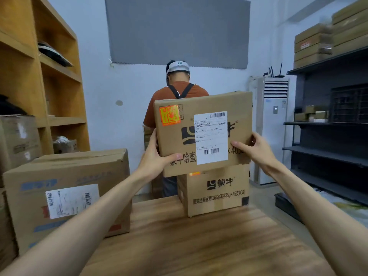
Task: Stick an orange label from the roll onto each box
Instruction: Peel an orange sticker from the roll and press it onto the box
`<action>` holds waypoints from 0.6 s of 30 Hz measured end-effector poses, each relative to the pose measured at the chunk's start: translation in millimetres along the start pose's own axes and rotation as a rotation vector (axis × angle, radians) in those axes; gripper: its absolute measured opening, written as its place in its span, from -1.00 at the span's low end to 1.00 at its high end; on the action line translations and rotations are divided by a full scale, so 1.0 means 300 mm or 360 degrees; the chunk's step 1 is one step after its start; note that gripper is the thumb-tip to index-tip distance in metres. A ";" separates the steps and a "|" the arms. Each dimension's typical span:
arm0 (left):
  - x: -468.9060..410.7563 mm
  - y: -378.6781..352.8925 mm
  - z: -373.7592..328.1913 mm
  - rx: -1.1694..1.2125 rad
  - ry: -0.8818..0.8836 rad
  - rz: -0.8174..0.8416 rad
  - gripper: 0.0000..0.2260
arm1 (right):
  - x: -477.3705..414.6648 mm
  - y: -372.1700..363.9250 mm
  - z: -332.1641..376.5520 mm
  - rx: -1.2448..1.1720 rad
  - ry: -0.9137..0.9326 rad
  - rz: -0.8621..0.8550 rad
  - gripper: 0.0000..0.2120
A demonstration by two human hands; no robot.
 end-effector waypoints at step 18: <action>-0.505 -0.339 0.140 -0.0024 -0.0045 -0.0016 -0.01 | -0.515 0.078 -0.372 -0.0097 -0.0172 0.0057 -0.46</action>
Point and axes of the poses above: each hand's wrist, its own x-axis away from the middle knuckle, its own y-axis out of the back of the hand, z = x × y, the point moved 10 cm from there along -x, towards the middle knuckle, and after that the axes turned 7 degrees about -x, right-handed, at the moved point
